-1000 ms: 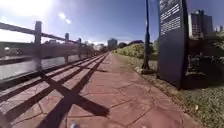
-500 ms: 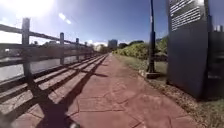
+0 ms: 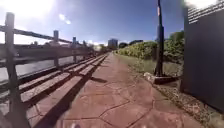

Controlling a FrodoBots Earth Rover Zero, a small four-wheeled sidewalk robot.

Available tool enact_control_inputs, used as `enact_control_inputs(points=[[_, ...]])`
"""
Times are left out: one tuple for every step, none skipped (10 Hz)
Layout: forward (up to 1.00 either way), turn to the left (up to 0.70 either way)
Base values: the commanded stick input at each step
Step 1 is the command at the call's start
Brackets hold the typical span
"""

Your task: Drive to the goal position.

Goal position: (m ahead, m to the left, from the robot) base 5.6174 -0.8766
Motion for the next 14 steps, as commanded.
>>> enact_control_inputs(points=[[0.85, 0.00], [0.85, 0.00], [0.85, 0.00], [0.85, 0.00], [0.85, 0.00], [0.85, 0.00], [0.85, 0.00], [0.85, 0.00], [0.85, 0.00], [0.85, 0.00], [0.85, 0.00], [0.85, 0.00], [0.85, 0.00], [0.85, 0.00]])
